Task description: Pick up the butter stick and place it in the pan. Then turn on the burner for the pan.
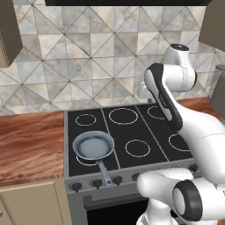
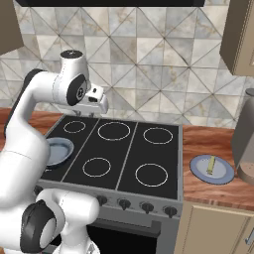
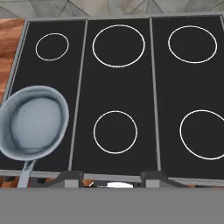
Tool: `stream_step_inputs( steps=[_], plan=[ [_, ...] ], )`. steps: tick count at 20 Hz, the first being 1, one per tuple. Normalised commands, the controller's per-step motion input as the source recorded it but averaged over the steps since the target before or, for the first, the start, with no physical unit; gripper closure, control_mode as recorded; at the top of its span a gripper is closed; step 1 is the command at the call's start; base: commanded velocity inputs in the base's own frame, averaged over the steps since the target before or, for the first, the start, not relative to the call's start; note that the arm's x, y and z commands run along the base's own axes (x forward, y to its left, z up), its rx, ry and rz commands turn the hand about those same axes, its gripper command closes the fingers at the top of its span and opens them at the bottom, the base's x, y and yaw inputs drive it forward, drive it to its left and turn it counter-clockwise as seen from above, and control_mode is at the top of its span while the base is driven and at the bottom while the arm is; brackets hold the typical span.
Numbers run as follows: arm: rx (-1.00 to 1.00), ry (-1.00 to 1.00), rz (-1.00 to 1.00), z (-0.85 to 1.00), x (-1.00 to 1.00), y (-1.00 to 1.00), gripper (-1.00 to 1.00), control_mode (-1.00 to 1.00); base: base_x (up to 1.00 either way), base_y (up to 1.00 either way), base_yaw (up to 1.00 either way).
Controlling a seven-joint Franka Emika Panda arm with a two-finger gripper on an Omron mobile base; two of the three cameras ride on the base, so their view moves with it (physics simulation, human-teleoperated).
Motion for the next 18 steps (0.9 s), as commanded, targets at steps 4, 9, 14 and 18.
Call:
stream_step_inputs(
  steps=[4, 9, 14, 18],
  plan=[
    [0.00, 0.01, 0.00, 0.00, 0.00, -0.29, -1.00, -1.00, 0.00, 0.00, 0.00],
    [0.00, 0.04, 0.00, 0.00, 0.00, -0.59, -1.00, -1.00, 0.00, 0.00, 0.00],
    [0.00, 0.04, 0.00, -0.05, 0.00, -0.71, -1.00, -1.00, 0.00, 0.00, 0.00],
    [0.00, 0.04, 0.00, -0.14, 0.00, -0.70, -1.00, -1.00, 0.00, 0.00, 0.00]
  ],
)
